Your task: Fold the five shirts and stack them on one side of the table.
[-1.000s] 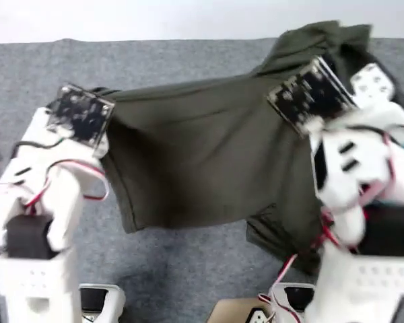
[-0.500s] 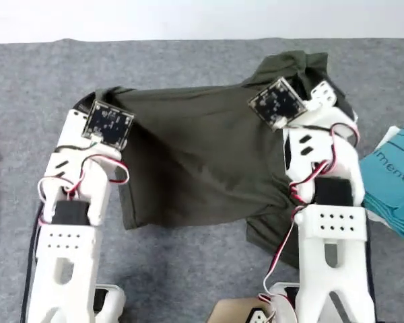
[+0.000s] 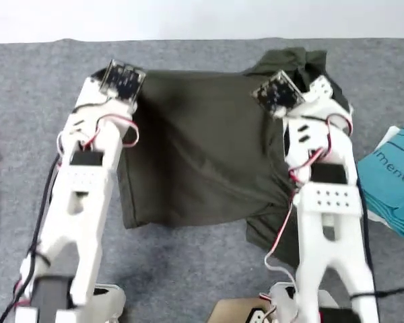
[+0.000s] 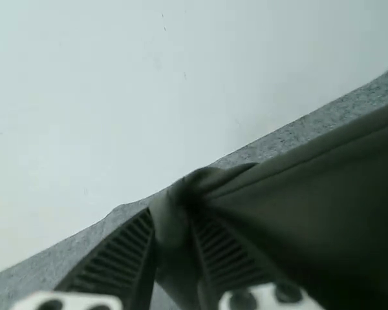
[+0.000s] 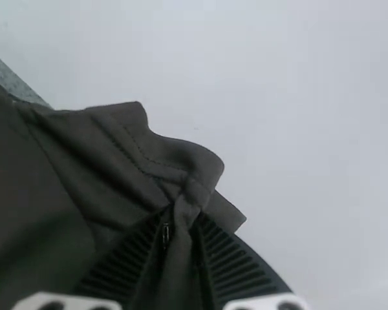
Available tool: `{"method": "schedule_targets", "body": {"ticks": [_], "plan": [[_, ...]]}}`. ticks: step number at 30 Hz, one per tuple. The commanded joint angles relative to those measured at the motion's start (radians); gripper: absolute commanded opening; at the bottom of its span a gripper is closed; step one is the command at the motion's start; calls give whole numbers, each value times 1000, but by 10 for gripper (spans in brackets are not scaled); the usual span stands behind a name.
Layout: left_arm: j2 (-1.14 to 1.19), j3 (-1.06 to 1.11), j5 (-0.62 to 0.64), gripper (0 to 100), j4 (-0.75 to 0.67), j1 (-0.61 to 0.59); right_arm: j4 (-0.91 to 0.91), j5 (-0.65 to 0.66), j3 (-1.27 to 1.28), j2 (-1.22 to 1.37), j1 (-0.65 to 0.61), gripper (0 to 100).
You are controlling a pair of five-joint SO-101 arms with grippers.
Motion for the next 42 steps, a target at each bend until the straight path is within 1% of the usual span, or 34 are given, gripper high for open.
{"method": "schedule_targets", "body": {"ticks": [1,5,10,13,17,24,28,31,37,39,42], "plan": [[129,-186,2,3,-23,2,-15,-12,-150,104,19,10],[308,-369,2,3,-23,2,-15,-80,-295,263,25,10],[496,-585,2,3,-20,2,-13,-87,-483,446,25,10],[571,-704,2,3,41,2,-10,-87,-575,526,25,10],[658,-862,2,3,137,2,54,-87,-695,599,25,10],[783,-1082,2,3,210,2,79,-87,-890,713,25,10],[844,-1199,2,3,273,2,81,-87,-942,753,25,10],[873,-1264,2,3,342,3,97,-87,-942,756,21,10],[876,-1323,2,3,480,15,214,-87,-945,734,19,10],[865,-1328,-3,3,571,29,292,-87,-945,711,18,10],[842,-1328,-5,3,750,46,430,-84,-945,685,16,10]]}}
